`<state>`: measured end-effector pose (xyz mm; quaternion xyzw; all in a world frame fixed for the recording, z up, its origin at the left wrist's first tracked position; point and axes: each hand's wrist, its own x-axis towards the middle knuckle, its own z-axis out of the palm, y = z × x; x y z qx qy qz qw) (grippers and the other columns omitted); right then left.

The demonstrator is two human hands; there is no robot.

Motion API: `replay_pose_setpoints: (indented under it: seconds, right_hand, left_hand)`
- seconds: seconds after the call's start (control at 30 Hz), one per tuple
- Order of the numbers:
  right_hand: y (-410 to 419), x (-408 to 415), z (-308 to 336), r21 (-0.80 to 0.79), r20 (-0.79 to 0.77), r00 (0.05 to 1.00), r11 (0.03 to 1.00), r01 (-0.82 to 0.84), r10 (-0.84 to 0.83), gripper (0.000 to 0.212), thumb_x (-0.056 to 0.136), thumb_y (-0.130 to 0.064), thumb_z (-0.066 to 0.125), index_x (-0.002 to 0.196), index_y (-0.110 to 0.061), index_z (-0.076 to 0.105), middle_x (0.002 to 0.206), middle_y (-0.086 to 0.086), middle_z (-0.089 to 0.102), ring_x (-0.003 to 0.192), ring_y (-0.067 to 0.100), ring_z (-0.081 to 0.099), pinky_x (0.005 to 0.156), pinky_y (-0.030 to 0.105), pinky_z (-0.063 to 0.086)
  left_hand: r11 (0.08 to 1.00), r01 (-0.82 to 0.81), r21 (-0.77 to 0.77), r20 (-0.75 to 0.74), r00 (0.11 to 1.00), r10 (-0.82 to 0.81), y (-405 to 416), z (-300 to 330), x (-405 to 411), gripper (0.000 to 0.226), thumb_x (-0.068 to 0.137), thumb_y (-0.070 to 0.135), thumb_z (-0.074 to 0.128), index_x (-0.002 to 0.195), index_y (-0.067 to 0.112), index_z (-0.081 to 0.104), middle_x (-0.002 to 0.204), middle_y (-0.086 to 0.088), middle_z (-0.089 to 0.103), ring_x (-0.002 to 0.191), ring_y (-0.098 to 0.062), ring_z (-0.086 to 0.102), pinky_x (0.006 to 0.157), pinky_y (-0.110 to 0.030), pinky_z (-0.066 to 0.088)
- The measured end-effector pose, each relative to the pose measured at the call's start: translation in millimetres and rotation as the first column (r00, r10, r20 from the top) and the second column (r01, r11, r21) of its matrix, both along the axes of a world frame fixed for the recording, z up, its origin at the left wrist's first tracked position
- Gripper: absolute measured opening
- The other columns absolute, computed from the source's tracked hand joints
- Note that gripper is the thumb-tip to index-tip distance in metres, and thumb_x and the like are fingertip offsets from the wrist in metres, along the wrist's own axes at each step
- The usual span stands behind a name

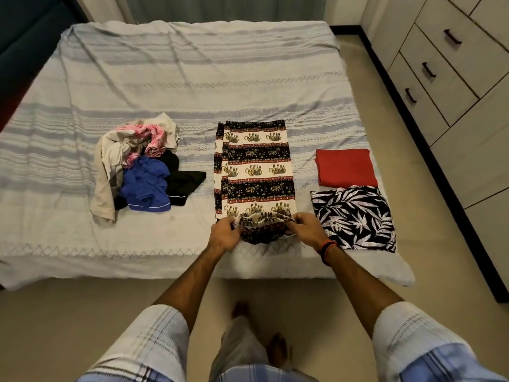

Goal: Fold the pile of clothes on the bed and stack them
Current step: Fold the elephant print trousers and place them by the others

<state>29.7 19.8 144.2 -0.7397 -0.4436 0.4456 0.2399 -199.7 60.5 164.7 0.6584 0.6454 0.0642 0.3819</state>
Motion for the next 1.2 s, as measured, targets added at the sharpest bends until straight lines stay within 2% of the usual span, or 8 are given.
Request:
replay_pose_setpoints:
  seconds: [0.2, 0.43, 0.57, 0.63, 0.73, 0.93, 1.07, 1.2]
  right_hand:
    - [59.7, 12.3, 2.4, -0.003, -0.104, 0.988, 0.994, 0.111, -0.111, 0.02, 0.095, -0.016, 0.062, 0.077, -0.012, 0.057, 0.094, 0.017, 0.073, 0.088, 0.025, 0.073, 0.074, 0.043, 0.061]
    - [160.9, 22.7, -3.2, -0.041, -0.1, 0.968, 0.973, 0.227, -0.23, 0.023, 0.095, -0.012, 0.061, 0.072, -0.016, 0.059, 0.094, 0.017, 0.073, 0.083, 0.023, 0.073, 0.078, 0.041, 0.061]
    - [217.9, 28.9, -4.3, -0.034, -0.118, 0.95, 0.957, 0.287, -0.289, 0.008, 0.095, -0.01, 0.061, 0.089, -0.014, 0.066, 0.105, 0.01, 0.071, 0.091, 0.019, 0.071, 0.089, 0.041, 0.058]
    - [243.0, 31.3, -3.9, -0.022, -0.076, 0.966, 0.969, 0.248, -0.249, 0.025, 0.094, -0.013, 0.063, 0.119, -0.012, 0.062, 0.126, 0.008, 0.064, 0.113, 0.021, 0.062, 0.103, 0.04, 0.049]
    - [259.3, 28.8, 0.9, -0.058, -0.055, 0.985, 0.986, 0.158, -0.162, 0.051, 0.095, -0.012, 0.06, 0.143, -0.013, 0.042, 0.147, 0.007, 0.047, 0.128, 0.022, 0.051, 0.107, 0.035, 0.042]
    - [257.2, 26.5, -28.2, -0.164, 0.007, 1.0, 0.986, 0.001, 0.0, 0.051, 0.093, -0.014, 0.065, 0.14, -0.008, 0.047, 0.139, 0.01, 0.055, 0.121, 0.023, 0.057, 0.097, 0.029, 0.045]
    - [243.5, 27.1, -51.0, -0.229, 0.023, 0.997, 0.971, -0.062, 0.069, 0.047, 0.091, -0.019, 0.068, 0.134, -0.009, 0.051, 0.132, 0.007, 0.06, 0.118, 0.023, 0.058, 0.101, 0.035, 0.049]
    - [231.0, 25.9, -77.3, -0.275, 0.048, 0.99, 0.955, -0.111, 0.129, 0.038, 0.09, -0.02, 0.068, 0.125, -0.011, 0.058, 0.123, 0.005, 0.064, 0.113, 0.022, 0.06, 0.1, 0.034, 0.05]
  left_hand:
    - [0.994, -0.086, -0.068, 0.069, 0.993, 0.091, 69.5, -6.8, 21.2, 0.023, 0.1, 0.023, 0.054, 0.115, 0.007, 0.062, 0.07, 0.008, 0.059, 0.056, 0.001, 0.054, 0.04, -0.008, 0.037]
    - [0.974, -0.169, -0.148, 0.101, 0.978, 0.185, 169.2, -20.6, 41.1, 0.024, 0.099, 0.025, 0.056, 0.114, 0.007, 0.062, 0.092, -0.004, 0.069, 0.058, 0.0, 0.058, 0.043, -0.008, 0.041]
    - [0.961, -0.22, -0.165, 0.156, 0.957, 0.245, 230.7, -23.9, 50.5, 0.033, 0.096, 0.028, 0.061, 0.123, 0.01, 0.058, 0.111, -0.005, 0.071, 0.088, -0.014, 0.069, 0.082, -0.031, 0.058]
    - [0.965, -0.205, -0.165, 0.166, 0.958, 0.233, 257.2, -25.7, 54.9, 0.049, 0.094, 0.028, 0.064, 0.137, 0.014, 0.047, 0.128, -0.002, 0.061, 0.113, -0.019, 0.061, 0.095, -0.031, 0.05]
    - [0.959, -0.166, -0.231, 0.194, 0.958, 0.212, 276.7, -30.0, 59.2, 0.076, 0.087, 0.022, 0.072, 0.15, 0.017, 0.029, 0.14, -0.007, 0.053, 0.122, -0.024, 0.056, 0.097, -0.04, 0.052]
    - [0.962, -0.058, -0.268, 0.073, 0.994, 0.08, 269.4, -56.9, 60.8, 0.068, 0.09, 0.021, 0.069, 0.148, 0.01, 0.036, 0.143, -0.011, 0.05, 0.101, -0.017, 0.058, 0.068, -0.019, 0.049]
    - [0.948, -0.01, -0.318, 0.018, 1.0, 0.017, 254.9, -75.9, 60.2, 0.066, 0.089, 0.023, 0.07, 0.146, 0.01, 0.039, 0.143, -0.01, 0.05, 0.088, -0.01, 0.055, 0.071, -0.022, 0.046]
    - [0.943, 0.041, -0.329, -0.014, 0.999, -0.048, 241.7, -96.6, 58.4, 0.062, 0.088, 0.022, 0.071, 0.142, 0.008, 0.045, 0.14, -0.01, 0.053, 0.115, -0.021, 0.057, 0.086, -0.024, 0.046]
